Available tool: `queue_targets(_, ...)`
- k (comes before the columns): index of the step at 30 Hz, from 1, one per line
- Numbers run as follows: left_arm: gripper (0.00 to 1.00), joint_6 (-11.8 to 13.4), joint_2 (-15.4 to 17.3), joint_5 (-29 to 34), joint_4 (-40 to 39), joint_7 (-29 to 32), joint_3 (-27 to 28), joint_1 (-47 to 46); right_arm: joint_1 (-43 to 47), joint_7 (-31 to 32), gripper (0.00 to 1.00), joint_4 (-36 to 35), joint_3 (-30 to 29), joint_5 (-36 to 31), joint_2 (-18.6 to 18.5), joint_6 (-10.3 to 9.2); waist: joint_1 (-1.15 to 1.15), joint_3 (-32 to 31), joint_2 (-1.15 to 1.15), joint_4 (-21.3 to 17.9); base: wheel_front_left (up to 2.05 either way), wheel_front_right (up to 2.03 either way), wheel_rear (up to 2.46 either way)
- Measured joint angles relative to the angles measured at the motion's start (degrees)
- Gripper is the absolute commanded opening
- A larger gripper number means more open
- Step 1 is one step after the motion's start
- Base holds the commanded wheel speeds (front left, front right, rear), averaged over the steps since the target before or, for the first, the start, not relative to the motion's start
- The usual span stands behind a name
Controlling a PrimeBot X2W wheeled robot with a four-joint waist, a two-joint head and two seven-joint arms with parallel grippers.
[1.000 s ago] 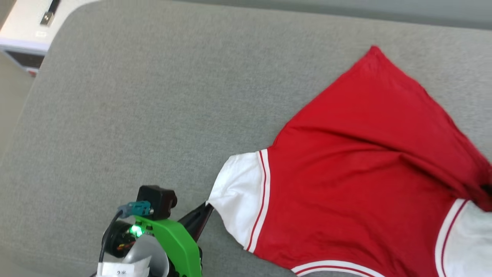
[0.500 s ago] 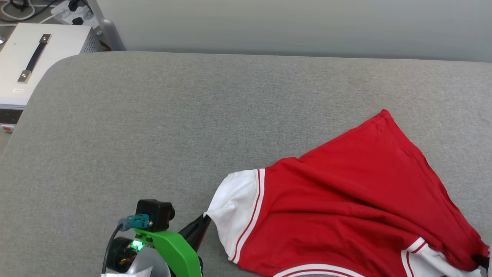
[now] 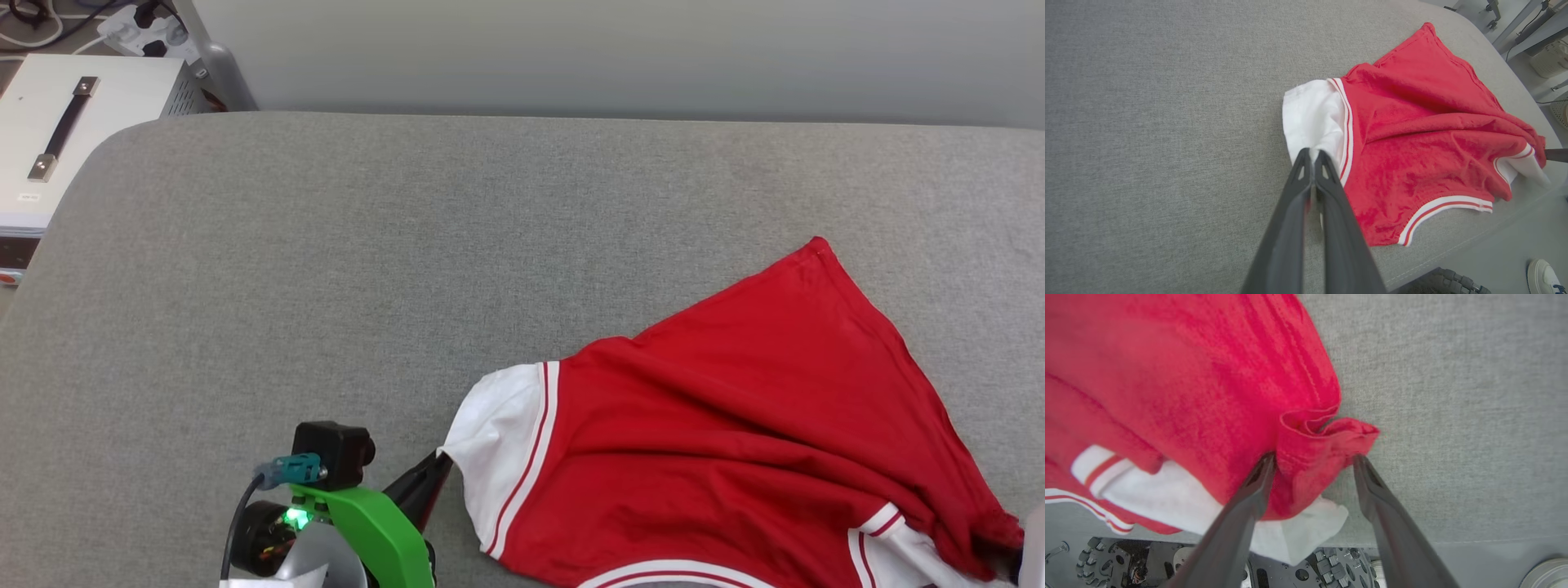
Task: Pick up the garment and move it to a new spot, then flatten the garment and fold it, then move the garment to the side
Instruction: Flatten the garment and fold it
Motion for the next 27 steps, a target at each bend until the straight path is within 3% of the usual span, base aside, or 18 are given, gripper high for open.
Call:
queue_targets(16, 0.0, 0.07, 0.16, 1.22, -4.13, 0.01, -0.34, -2.22, -11.76, 8.5, 1.0, -12.11, 2.74, 3.26, -6.17, -0.01, 0.0, 1.95, 0.0, 1.9, 0.0, 0.0, 0.0)
queue_targets(27, 0.0, -0.11, -0.35, 2.63, -6.78, 0.0, -1.42, -5.88, -28.25, 13.16, 1.0, -6.87, 9.65, 0.27, -7.94, 0.0, 0.0, 8.78, 0.0, 5.99, 0.0, 0.0, 0.0)
